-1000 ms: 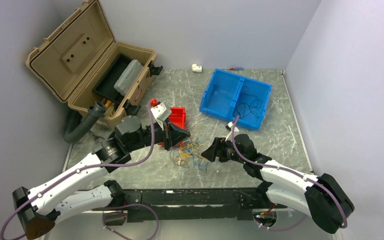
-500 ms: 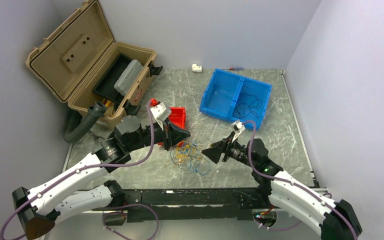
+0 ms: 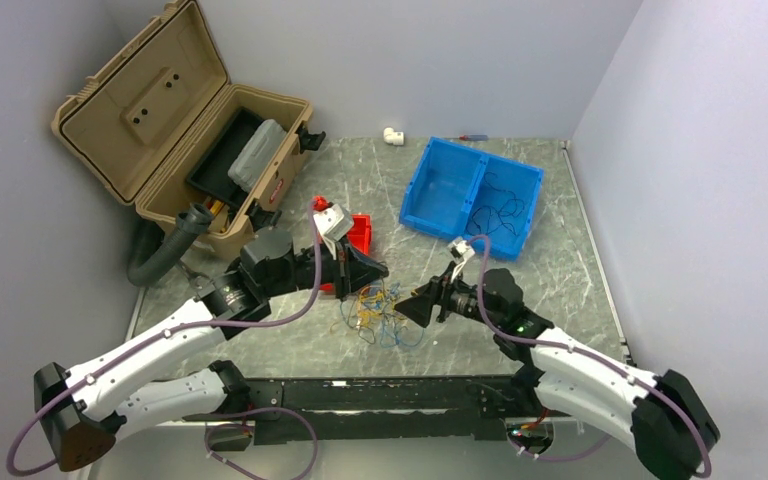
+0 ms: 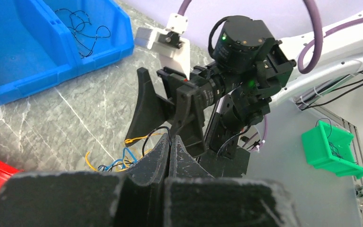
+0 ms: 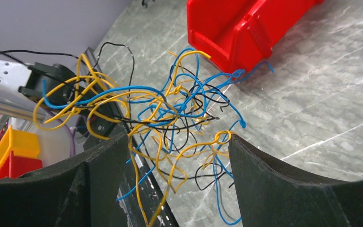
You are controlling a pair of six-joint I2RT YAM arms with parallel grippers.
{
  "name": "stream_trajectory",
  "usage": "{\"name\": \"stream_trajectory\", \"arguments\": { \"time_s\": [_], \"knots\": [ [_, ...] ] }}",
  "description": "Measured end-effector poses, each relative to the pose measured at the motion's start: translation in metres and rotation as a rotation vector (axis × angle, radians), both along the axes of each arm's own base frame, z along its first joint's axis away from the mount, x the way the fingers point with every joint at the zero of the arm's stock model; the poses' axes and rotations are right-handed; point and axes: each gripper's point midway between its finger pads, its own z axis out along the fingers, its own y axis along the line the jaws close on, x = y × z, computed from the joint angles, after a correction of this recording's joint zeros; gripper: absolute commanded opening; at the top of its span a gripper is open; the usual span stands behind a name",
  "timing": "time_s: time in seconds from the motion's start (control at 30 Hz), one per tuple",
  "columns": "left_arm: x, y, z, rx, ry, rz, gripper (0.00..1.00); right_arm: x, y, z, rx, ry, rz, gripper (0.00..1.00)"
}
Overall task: Untangle the cables
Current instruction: Untie the cable.
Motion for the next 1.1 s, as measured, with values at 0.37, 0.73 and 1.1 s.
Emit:
{"name": "stream_trajectory", "arguments": {
  "time_s": [0.37,0.73,1.1],
  "knots": [
    [0.003,-0.006,0.010,-0.012,-0.013,-0.009,0.00,0.001,0.025,-0.041,-0.059,0.102,0.020,0.31],
    [0.026,0.006,0.065,-0.010,-0.137,0.119,0.00,0.033,-0.038,-0.081,-0.215,0.287,-0.451,0.00],
    [0.052,0.077,0.073,0.023,-0.148,0.494,0.00,0.024,-0.151,-0.070,-0.228,0.414,-1.043,0.00]
  ]
}}
